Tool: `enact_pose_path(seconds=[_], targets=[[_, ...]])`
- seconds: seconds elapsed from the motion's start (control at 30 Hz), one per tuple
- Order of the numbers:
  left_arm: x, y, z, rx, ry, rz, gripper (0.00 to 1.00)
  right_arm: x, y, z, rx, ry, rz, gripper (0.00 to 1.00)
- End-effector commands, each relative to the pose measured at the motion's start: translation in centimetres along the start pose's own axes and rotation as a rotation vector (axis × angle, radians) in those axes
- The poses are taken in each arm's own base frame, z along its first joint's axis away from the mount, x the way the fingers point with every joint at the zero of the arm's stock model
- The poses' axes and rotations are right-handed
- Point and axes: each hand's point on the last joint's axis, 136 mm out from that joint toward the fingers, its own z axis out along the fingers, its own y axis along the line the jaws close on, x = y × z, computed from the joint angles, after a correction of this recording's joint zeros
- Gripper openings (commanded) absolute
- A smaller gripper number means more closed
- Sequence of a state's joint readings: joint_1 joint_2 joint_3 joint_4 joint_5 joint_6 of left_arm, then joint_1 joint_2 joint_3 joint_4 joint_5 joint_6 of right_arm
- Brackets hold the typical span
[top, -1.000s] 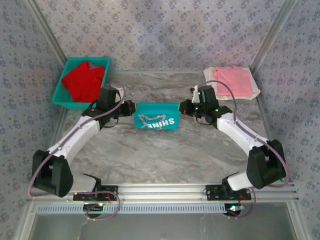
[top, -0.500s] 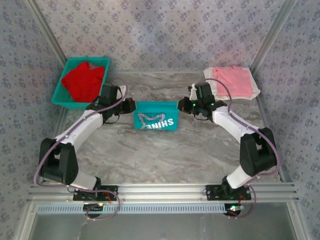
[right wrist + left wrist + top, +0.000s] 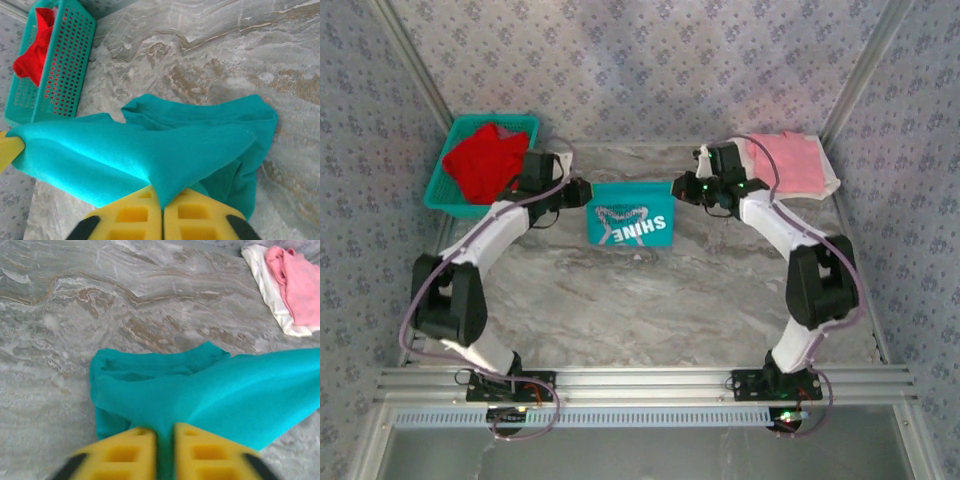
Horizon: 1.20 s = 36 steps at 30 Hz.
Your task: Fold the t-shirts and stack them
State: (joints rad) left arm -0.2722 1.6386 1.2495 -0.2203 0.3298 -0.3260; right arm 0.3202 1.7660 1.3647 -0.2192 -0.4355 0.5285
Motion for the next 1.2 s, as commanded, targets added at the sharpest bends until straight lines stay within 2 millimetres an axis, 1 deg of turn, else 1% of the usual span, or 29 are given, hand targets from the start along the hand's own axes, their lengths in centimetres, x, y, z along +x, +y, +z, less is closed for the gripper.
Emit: enact_pose_path(seconds=[0.0,0.1,0.13,0.17,0.2,0.27,0.33,0.43,0.5,0.53,0.57,0.6,0.67,0.77,0.83,0.93,1.03,1.17], targets=[[-3.0,2.1,2.7,-0.025,-0.032,0.033,0.37,-2.2,-2.1,2.2,0.02,0.017,0.023,0.29],[-5.8,4.4,5.6,-0.054,-0.04,0.009,0.46,-5.0,-4.2,4.1,0.034,0.011,0.083,0.33],[-6.7,4.7,6.2,-0.052,-0.033,0.003,0.49,-5.9,-4.6,4.3,0.036,0.001,0.108,0.34],[-7.4,4.7,6.4,-0.051,-0.027,-0.002,0.49,-6.5,-5.0,4.3,0.038,-0.008,0.123,0.34],[-7.9,4.5,6.4,-0.05,-0.024,-0.009,0.49,-7.0,-4.8,4.2,0.031,-0.015,0.128,0.34],[-8.1,3.8,5.5,-0.041,-0.035,-0.018,0.49,-6.8,-3.8,3.5,0.011,-0.012,0.113,0.34],[-6.8,2.6,4.2,-0.031,-0.054,-0.018,0.49,-5.3,-2.6,2.5,0.007,0.001,0.072,0.35],[-3.5,1.4,2.9,-0.043,-0.07,0.017,0.47,-2.6,-1.4,1.5,0.018,-0.009,0.017,0.35],[-1.4,0.9,2.9,-0.033,-0.057,0.006,0.45,-1.0,-0.5,1.7,-0.016,0.007,0.006,0.34],[-0.4,0.5,3.0,-0.01,-0.038,-0.004,0.43,-0.3,0.1,2.2,-0.043,0.023,0.001,0.33],[0.3,0.2,3.2,0.004,-0.029,-0.006,0.41,0.4,0.6,2.8,-0.063,0.043,-0.006,0.3],[1.0,0.1,3.6,0.008,-0.024,0.004,0.39,1.0,0.7,3.5,-0.07,0.06,-0.013,0.28],[1.7,0.5,5.1,-0.003,-0.014,0.022,0.37,1.6,0.7,5.3,-0.065,0.093,-0.023,0.25],[1.7,1.4,7.6,-0.014,0.037,0.028,0.37,1.2,-0.4,7.9,-0.049,0.086,-0.009,0.25],[1.0,1.7,9.1,-0.021,0.043,0.042,0.37,0.2,-0.9,9.0,-0.037,0.072,-0.002,0.25],[-0.8,2.4,11.3,-0.026,0.014,0.066,0.39,-1.3,-2.0,10.8,-0.024,0.046,0.009,0.24],[-2.1,3.6,13.6,-0.029,0.015,0.048,0.39,-1.6,-3.9,12.6,-0.012,0.055,0.058,0.24],[-2.9,5.1,16.2,-0.043,0.019,0.02,0.39,-1.3,-6.6,14.1,0.026,0.05,0.111,0.24]])
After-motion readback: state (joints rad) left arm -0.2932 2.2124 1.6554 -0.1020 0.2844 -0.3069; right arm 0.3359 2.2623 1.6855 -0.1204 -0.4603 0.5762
